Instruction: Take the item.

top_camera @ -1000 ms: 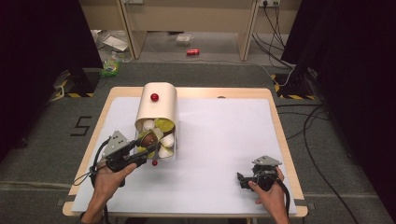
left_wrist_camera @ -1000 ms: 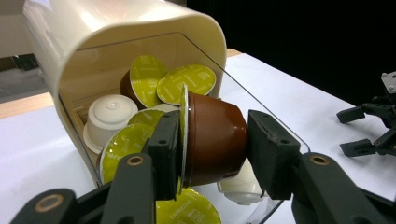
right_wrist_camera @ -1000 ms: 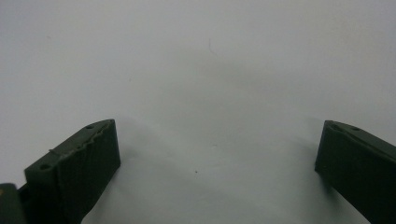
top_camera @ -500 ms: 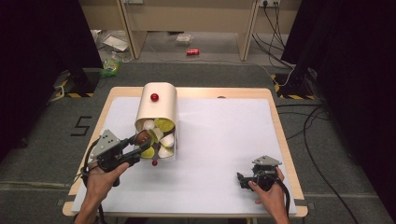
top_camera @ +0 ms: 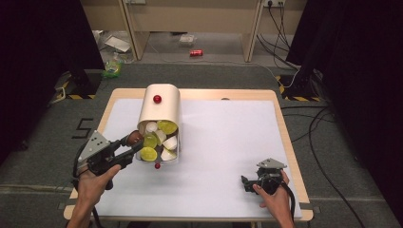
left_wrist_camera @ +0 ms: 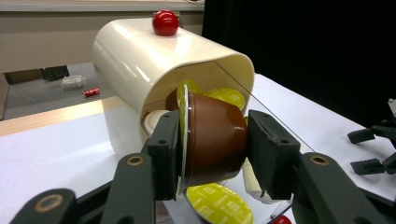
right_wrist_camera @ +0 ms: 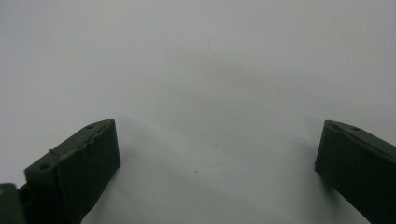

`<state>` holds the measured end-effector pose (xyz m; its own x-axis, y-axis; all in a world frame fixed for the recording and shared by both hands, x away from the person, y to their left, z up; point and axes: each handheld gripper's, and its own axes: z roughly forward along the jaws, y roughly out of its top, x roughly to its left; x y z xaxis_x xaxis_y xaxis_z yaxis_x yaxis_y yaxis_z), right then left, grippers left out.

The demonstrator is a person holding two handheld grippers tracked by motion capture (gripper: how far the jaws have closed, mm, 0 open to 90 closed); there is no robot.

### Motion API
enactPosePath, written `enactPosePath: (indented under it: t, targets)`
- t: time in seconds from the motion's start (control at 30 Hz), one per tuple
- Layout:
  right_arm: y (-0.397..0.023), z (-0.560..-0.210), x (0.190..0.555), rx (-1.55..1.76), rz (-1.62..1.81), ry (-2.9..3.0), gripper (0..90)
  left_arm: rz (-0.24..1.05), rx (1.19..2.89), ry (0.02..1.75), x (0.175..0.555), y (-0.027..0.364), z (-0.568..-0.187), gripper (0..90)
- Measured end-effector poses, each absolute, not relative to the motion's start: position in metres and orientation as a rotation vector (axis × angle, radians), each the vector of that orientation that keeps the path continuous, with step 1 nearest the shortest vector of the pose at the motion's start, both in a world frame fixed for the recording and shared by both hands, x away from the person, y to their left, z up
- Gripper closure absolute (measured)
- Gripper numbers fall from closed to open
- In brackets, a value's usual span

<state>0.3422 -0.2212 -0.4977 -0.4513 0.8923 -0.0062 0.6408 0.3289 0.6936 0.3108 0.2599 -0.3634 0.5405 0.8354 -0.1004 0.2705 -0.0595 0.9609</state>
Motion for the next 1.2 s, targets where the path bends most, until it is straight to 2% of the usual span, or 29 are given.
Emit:
enactPosePath:
  t: [0.6, 1.2]
  targets:
    - [-0.221, -0.498, 0.342, 1.356, 0.887, 2.212, 0.3, 0.681, 1.532, 1.045, 0.309, 0.293, -0.365, 55.7]
    - [-0.221, -0.498, 0.342, 1.357, 0.887, 2.213, 0.3, 0.737, 1.502, 1.117, 0.318, 0.311, -0.384, 55.7]
